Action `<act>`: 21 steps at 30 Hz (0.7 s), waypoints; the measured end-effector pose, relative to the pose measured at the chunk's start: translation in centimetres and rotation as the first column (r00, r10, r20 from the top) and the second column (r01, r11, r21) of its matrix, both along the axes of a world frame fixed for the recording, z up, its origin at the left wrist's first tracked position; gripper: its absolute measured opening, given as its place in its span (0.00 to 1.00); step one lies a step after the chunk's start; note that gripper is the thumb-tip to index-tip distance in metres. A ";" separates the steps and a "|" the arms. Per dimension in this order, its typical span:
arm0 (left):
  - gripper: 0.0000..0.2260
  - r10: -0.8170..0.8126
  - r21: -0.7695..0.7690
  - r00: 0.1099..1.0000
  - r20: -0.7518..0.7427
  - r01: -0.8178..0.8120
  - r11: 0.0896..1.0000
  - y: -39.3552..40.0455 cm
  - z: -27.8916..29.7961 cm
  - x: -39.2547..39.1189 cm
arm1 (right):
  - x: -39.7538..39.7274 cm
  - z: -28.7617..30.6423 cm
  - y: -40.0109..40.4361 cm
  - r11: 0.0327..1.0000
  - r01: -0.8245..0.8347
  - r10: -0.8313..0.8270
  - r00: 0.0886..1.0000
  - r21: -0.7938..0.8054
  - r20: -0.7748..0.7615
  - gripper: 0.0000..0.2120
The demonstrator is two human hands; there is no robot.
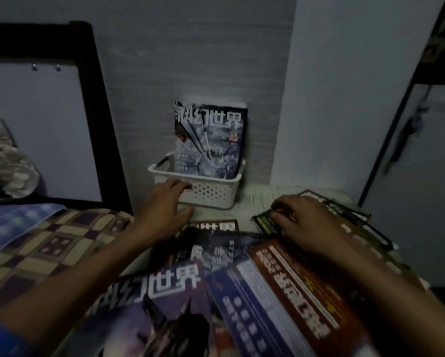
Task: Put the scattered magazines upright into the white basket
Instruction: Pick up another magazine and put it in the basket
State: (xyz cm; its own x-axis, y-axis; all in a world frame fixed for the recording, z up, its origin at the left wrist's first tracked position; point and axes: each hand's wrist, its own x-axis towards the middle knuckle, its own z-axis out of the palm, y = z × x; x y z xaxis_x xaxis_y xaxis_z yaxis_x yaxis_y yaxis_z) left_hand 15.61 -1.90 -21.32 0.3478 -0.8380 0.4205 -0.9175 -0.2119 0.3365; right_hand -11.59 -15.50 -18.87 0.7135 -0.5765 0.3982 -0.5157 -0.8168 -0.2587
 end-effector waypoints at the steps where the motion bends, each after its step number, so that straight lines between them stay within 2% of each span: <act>1: 0.18 -0.039 0.028 0.999 -0.003 0.039 0.999 0.4 0.1 -0.9 | -0.7 0.3 1.3 0.999 -0.046 0.046 0.998 -0.011 -0.046 0.12; 3: 0.10 -0.104 0.120 0.994 0.044 0.098 0.988 1.3 0.6 -3.0 | -2.0 0.7 3.9 0.989 -0.148 0.149 0.974 0.021 -0.172 0.11; 4: 0.10 -0.130 0.186 0.988 0.090 0.111 0.976 1.9 0.8 -3.9 | -2.6 0.7 5.2 0.981 -0.191 0.192 0.953 0.028 -0.236 0.12; 6: 0.13 -0.154 0.306 0.983 0.100 0.117 0.945 3.2 1.0 -4.7 | -3.6 0.4 7.9 0.959 -0.271 0.224 0.905 -0.085 -0.362 0.11; 8: 0.20 -0.164 0.460 0.986 -0.042 0.165 0.872 5.0 1.3 -4.6 | -3.8 -0.6 10.6 0.938 -0.305 0.200 0.867 -0.167 -0.457 0.13; 10: 0.27 -0.202 0.587 0.955 -0.218 0.294 0.754 6.7 1.6 -4.0 | -3.5 -2.2 13.2 0.923 -0.302 0.134 0.835 -0.240 -0.534 0.19; 12: 0.34 -0.163 0.570 0.928 -0.334 0.337 0.750 8.4 1.5 -3.2 | -2.7 -3.4 15.3 0.908 -0.279 0.116 0.884 -0.314 -0.453 0.18; 14: 0.41 -0.088 0.552 0.933 -0.349 0.281 0.785 9.6 1.0 -2.9 | -1.8 -3.6 17.0 0.953 -0.238 0.177 0.941 -0.189 -0.289 0.12; 15: 0.41 -0.064 0.539 0.928 -0.368 0.268 0.798 10.0 0.7 -2.8 | -1.2 -3.8 17.6 0.971 -0.219 0.196 0.957 -0.092 -0.212 0.13; 16: 0.37 -0.066 0.491 0.908 -0.413 0.283 0.824 10.1 0.6 -2.9 | -0.7 -4.1 17.8 0.980 -0.201 0.198 0.969 -0.008 -0.150 0.13; 18: 0.23 -0.139 0.280 0.869 -0.475 0.299 0.912 10.3 1.1 -3.5 | 0.4 -4.0 17.8 0.963 -0.136 0.149 0.988 0.233 -0.039 0.20; 19: 0.17 -0.188 0.148 0.859 -0.476 0.289 0.946 10.3 1.8 -3.8 | 0.9 -3.6 17.7 0.901 -0.127 0.128 0.991 0.416 0.024 0.23; 21: 0.12 -0.258 -0.102 0.862 -0.437 0.238 0.966 10.4 4.0 -4.2 | 1.8 -2.6 16.6 0.655 -0.208 0.085 0.976 0.727 0.202 0.21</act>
State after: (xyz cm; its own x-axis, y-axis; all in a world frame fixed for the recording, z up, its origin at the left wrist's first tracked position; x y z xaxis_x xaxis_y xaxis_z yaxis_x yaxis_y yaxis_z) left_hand 11.38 8.50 -17.27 0.2889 -0.9060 0.3093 -0.6900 0.0270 0.7233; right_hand -9.80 1.13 -21.51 0.7876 -0.6161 -0.0132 -0.3153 -0.3844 -0.8676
